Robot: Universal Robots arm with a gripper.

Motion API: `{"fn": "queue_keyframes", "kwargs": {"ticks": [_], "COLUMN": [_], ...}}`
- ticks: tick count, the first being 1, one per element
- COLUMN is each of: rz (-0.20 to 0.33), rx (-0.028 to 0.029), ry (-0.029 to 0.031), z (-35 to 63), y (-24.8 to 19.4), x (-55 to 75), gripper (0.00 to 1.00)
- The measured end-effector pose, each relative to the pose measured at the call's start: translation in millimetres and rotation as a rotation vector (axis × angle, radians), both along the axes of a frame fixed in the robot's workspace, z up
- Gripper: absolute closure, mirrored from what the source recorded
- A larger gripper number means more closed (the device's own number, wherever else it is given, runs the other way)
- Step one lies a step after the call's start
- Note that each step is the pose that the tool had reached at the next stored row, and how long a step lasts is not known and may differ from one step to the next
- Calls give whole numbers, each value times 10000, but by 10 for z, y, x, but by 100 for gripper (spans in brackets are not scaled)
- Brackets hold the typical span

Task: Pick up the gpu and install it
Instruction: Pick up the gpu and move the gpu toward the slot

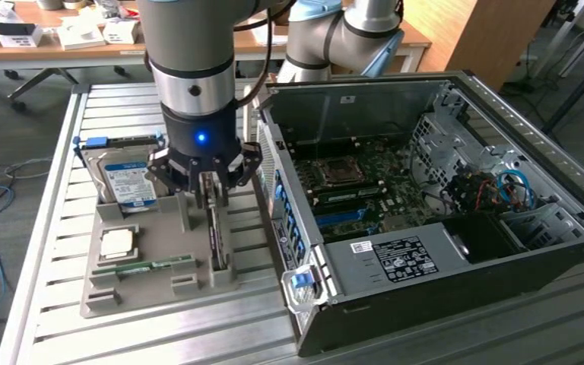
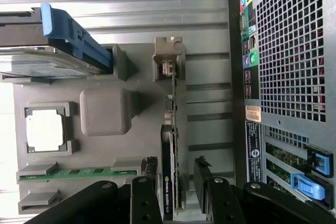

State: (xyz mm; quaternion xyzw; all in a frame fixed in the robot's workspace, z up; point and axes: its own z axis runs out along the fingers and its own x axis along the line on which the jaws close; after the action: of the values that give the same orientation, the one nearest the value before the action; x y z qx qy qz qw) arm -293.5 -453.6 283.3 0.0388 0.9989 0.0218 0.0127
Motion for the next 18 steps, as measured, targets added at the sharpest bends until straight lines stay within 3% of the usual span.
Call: {"fn": "queue_keyframes", "kwargs": {"ticks": [10,18], "rz": [38,130], "rx": [-6,-9], "ry": [1,1], "z": [-40,-133], "y": [0,-1], "x": [-16,-17], "gripper": [59,59]}}
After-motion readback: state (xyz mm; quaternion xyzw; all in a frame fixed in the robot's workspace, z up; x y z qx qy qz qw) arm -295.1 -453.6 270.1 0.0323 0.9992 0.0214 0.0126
